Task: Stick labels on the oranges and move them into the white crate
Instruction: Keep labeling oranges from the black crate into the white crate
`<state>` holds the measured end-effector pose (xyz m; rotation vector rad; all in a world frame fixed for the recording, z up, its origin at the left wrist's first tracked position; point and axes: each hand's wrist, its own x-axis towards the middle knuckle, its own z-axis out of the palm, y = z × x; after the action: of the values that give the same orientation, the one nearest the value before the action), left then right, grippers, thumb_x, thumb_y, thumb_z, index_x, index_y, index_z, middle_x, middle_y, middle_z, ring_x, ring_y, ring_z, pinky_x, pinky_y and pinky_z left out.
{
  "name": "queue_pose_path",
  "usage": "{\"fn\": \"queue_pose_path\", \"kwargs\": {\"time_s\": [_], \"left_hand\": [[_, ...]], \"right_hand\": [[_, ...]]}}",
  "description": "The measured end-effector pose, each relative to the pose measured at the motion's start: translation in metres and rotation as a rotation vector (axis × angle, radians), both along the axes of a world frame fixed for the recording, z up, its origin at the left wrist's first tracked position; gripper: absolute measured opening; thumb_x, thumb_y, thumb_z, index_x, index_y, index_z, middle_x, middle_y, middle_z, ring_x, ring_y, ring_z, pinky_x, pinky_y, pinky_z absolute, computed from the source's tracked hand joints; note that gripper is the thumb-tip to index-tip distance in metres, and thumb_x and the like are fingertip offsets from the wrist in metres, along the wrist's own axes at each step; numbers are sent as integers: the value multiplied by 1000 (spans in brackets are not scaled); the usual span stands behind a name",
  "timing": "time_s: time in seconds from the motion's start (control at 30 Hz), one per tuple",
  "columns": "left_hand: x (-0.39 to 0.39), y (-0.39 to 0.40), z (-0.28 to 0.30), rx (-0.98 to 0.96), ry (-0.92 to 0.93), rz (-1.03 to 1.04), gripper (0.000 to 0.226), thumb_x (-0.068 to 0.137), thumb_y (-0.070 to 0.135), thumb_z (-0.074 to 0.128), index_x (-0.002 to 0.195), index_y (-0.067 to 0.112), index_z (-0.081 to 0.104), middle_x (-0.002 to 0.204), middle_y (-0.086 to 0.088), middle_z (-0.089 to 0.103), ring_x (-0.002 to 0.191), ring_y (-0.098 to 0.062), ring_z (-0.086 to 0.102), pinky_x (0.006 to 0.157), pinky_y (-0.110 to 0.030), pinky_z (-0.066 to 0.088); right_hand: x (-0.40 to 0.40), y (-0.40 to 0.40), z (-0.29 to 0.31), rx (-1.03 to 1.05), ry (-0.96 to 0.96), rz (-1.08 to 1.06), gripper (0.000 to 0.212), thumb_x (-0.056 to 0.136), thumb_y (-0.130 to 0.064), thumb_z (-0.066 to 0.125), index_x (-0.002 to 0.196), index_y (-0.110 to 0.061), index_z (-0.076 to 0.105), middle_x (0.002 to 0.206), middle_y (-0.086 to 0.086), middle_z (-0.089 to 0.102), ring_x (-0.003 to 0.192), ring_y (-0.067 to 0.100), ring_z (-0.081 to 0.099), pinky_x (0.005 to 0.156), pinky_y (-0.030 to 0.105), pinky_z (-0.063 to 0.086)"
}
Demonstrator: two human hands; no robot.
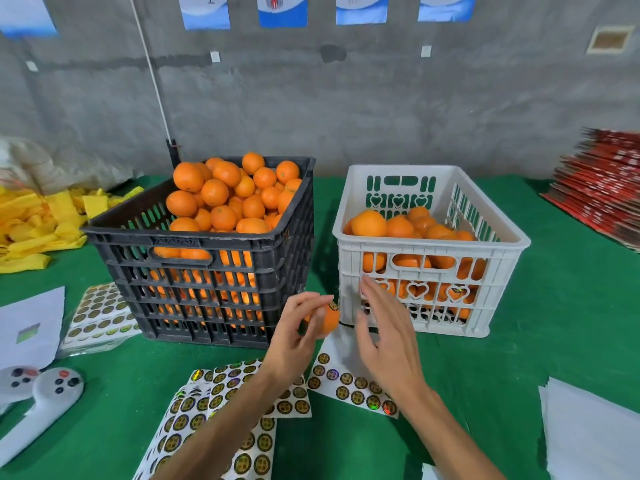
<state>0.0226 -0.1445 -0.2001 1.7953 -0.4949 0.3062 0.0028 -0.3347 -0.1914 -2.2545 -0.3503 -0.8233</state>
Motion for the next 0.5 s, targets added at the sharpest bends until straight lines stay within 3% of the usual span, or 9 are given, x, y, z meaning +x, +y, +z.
{"fn": "queue_pose_path", "kwargs": {"time_s": [0.07,0.13,0.2,0.33,0.4,0.5], "left_hand": [[5,-7,32,80,-120,33,27,106,30,54,129,26,68,134,2,54,130,-16,53,106,-26,47],[12,-21,65,100,-168,84,24,104,32,57,127,30,67,132,7,56,127,-5,52,103,-10,38],[21,-41,95,65,-176,103,25,102,31,65,126,29,67,129,8,56,122,2,53,98,-5,38],[48,-92,146,-72,-162,175,32,97,33,72,126,21,67,125,2,59,112,2,57,100,-14,43],[59,-119,173,-33,-87,177,45,103,37,61,141,12,60,138,-5,56,123,-6,52,108,-18,37],[66,-140,197,60,8,47,51,111,33,44,155,8,43,158,-9,42,146,-18,40,124,-31,28]], "right_hand": [[9,-3,28,-4,-74,-46,50,104,-23,51,153,-15,46,159,-4,43,148,7,36,123,28,26],[17,-9,55,20,-94,-81,50,105,-22,52,153,-14,44,157,0,45,146,13,39,121,36,32],[23,-16,78,77,-98,-99,50,105,-21,52,154,-16,43,157,0,46,145,14,38,121,40,33],[27,-20,107,104,-222,-147,47,104,-16,51,151,-15,45,155,-2,48,143,4,38,120,32,32],[27,-19,112,113,-249,-151,52,103,-11,51,154,-14,42,158,-3,43,146,1,32,123,27,26],[27,-20,113,129,-206,-192,56,103,-12,52,157,-12,37,161,3,39,150,12,32,124,38,28]]}}
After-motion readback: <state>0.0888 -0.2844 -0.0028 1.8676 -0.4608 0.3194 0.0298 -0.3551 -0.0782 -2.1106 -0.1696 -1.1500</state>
